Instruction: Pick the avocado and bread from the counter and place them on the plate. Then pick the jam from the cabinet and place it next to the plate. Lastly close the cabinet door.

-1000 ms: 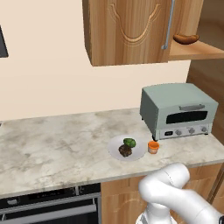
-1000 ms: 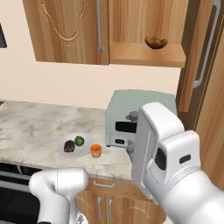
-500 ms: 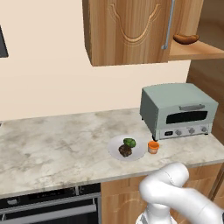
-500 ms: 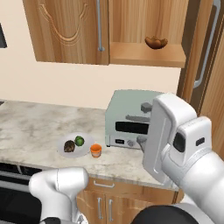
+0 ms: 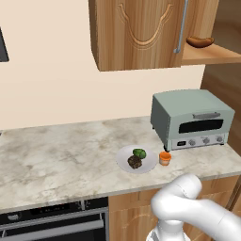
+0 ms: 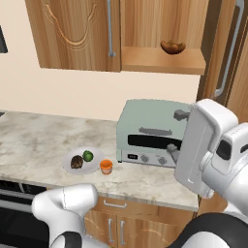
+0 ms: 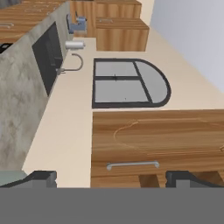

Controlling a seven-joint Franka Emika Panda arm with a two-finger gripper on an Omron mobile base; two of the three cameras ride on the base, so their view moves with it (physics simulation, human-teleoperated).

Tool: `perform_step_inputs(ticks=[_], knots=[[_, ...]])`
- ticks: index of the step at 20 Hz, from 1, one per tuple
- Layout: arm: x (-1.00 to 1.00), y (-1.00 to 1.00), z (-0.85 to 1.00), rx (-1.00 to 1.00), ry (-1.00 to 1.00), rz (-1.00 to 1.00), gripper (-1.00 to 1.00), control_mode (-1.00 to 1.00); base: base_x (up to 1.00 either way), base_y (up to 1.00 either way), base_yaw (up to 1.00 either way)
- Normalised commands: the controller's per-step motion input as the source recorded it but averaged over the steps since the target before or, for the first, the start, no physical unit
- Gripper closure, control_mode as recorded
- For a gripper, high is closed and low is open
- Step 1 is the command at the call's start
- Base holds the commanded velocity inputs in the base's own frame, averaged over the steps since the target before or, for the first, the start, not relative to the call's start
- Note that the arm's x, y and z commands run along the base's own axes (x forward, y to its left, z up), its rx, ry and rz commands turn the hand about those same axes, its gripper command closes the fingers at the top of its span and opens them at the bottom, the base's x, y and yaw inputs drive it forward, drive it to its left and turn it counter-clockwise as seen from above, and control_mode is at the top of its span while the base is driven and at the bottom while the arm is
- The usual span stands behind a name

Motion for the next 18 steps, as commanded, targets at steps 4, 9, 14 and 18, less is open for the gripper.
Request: perform_step_inputs(ticks=[4, 9, 14, 18], knots=[[0.22, -0.29, 0.00, 0.00, 0.00, 0.07, -1.00, -1.00, 0.00, 0.00, 0.00], [0.21, -0.32, 0.00, 0.00, 0.00, 0.07, -1.00, -1.00, 0.00, 0.00, 0.00], [0.21, -0.27, 0.00, 0.00, 0.00, 0.08, -1.00, -1.00, 0.00, 0.00, 0.00], [0.20, -0.25, 0.00, 0.00, 0.00, 0.08, -1.00, -1.00, 0.00, 0.00, 0.00]])
